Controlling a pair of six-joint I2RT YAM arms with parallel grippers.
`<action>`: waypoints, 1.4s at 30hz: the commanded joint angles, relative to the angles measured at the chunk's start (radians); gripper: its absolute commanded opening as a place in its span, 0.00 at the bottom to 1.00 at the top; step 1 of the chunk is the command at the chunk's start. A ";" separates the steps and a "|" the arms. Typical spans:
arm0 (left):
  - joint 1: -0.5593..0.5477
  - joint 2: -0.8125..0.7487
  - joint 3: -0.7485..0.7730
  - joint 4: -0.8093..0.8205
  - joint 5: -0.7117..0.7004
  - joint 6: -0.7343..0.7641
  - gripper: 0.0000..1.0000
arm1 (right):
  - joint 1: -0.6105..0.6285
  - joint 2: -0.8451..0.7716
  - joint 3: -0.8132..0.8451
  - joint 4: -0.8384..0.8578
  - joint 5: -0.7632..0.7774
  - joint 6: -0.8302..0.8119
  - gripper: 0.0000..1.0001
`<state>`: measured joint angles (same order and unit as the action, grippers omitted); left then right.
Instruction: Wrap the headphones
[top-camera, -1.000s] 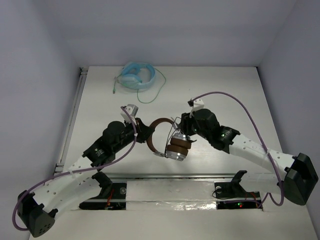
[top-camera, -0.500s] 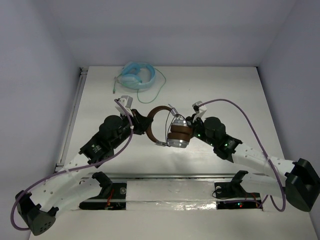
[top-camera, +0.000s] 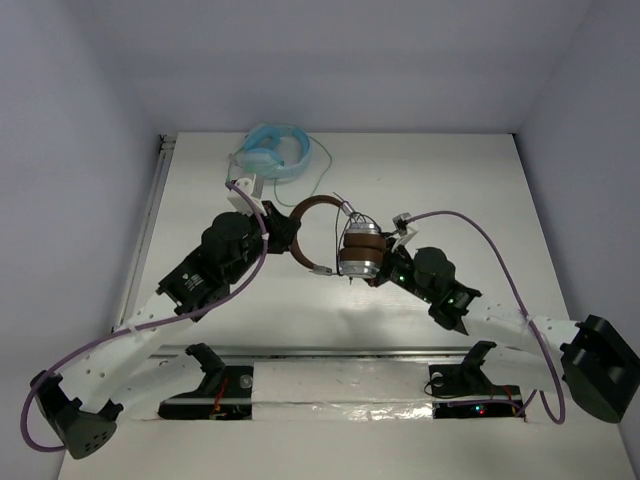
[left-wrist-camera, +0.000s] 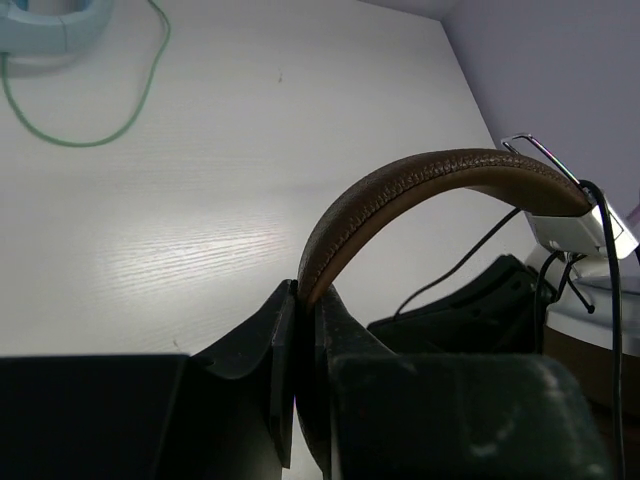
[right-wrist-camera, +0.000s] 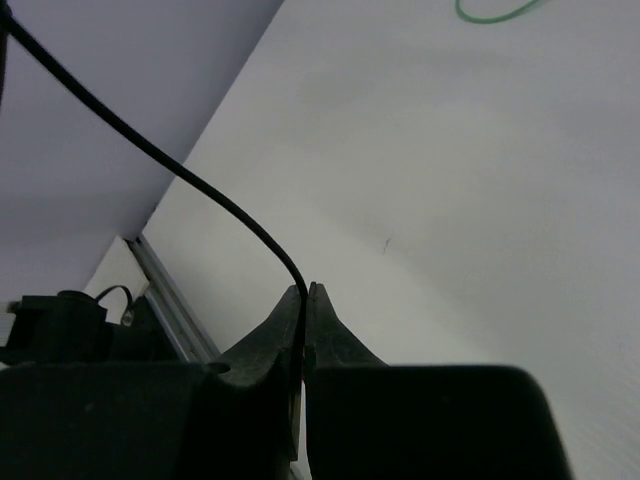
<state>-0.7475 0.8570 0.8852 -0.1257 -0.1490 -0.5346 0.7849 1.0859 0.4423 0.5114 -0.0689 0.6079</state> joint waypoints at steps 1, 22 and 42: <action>0.003 0.004 0.077 0.070 -0.101 -0.024 0.00 | -0.006 -0.038 -0.071 0.131 0.031 0.107 0.00; 0.053 0.352 0.029 0.555 -0.419 -0.105 0.00 | -0.006 0.192 -0.192 0.843 -0.146 0.710 0.00; -0.072 0.267 -0.311 0.667 -0.391 -0.165 0.00 | -0.006 0.341 -0.086 0.961 0.063 0.938 0.00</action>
<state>-0.7792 1.1816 0.5838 0.4477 -0.5316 -0.6605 0.7731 1.4113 0.3080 1.2514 -0.0780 1.4818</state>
